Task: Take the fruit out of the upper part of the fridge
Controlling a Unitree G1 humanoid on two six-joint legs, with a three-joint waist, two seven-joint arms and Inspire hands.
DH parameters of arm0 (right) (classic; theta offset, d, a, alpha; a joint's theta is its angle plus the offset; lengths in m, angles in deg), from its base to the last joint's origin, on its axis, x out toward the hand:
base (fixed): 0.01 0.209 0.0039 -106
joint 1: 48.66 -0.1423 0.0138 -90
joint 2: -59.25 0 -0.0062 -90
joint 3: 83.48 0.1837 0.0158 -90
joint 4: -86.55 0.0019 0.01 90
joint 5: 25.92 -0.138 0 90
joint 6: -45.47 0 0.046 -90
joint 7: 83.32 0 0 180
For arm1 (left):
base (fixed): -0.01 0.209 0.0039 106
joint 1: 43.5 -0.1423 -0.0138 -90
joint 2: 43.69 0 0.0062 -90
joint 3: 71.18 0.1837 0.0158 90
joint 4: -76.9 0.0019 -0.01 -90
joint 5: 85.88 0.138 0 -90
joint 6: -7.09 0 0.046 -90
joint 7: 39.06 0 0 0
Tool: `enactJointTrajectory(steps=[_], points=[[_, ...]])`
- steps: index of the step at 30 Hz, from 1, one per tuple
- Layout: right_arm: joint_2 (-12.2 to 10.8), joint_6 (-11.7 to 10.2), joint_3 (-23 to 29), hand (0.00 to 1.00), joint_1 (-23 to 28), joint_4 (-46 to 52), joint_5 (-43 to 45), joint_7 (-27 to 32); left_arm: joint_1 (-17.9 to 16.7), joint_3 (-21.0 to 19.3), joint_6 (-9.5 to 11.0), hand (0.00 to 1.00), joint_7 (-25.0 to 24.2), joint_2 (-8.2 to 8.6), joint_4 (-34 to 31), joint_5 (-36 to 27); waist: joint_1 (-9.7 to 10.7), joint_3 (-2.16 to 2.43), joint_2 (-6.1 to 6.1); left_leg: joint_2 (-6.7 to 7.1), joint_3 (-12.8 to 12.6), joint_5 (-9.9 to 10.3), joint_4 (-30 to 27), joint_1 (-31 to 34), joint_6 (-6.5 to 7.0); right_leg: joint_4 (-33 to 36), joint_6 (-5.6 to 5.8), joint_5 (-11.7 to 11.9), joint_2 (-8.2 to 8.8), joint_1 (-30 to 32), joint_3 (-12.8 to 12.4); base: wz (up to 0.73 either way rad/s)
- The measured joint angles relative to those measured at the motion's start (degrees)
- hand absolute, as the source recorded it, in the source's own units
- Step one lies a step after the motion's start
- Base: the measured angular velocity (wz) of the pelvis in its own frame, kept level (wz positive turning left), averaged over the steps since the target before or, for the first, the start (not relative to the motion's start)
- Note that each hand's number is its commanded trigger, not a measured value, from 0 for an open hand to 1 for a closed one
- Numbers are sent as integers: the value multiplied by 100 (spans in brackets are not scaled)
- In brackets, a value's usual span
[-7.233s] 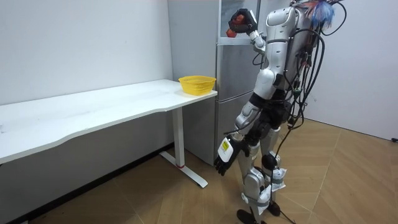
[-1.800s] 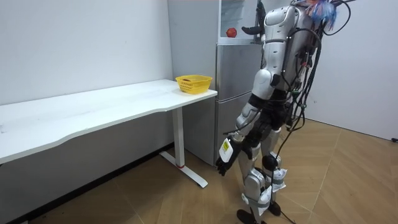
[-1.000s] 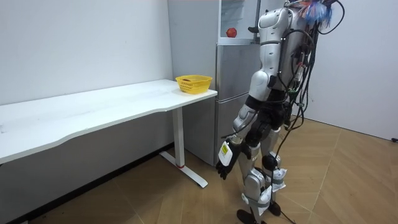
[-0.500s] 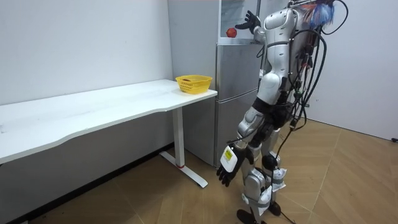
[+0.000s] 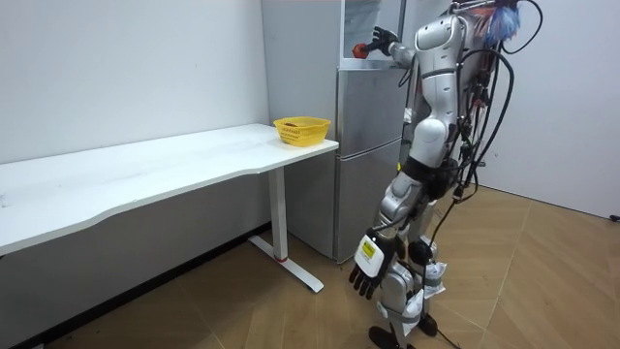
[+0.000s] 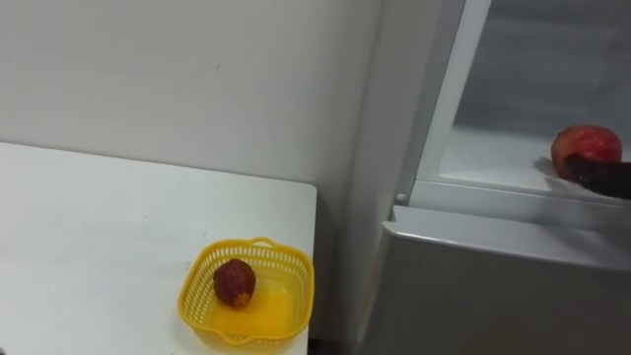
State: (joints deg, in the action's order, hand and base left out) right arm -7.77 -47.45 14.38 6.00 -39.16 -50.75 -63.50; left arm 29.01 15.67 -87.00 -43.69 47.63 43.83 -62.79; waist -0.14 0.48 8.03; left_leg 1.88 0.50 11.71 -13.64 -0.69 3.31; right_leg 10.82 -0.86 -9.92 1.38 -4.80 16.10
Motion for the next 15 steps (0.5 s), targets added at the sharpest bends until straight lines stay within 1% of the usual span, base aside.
enactJointTrajectory(steps=[4, 8, 15], points=[[0, 14, -10, 0, -7, 0, -19, -25, -11, 0, -70, 0, 0, -1, 0, -7, -22, 3, 6, 7, 35, -1, -12, 19, -1, 6, 0, 0, 19, -5, 112, 5], [0, 135, -11, 0, -7, -3, -88, -134, -38, -1, -95, 0, 0, -1, -4, -9, -17, 2, 3, 6, 35, -2, -11, 30, -3, 10, 0, 0, 21, 5, 123, 0], [0, 187, -52, 0, -7, -4, -192, -169, -30, -2, -97, 0, 4, -3, -33, -10, -16, 4, 11, -1, 15, -4, 5, 49, -4, 49, 0, 0, 26, 57, 122, 0]])
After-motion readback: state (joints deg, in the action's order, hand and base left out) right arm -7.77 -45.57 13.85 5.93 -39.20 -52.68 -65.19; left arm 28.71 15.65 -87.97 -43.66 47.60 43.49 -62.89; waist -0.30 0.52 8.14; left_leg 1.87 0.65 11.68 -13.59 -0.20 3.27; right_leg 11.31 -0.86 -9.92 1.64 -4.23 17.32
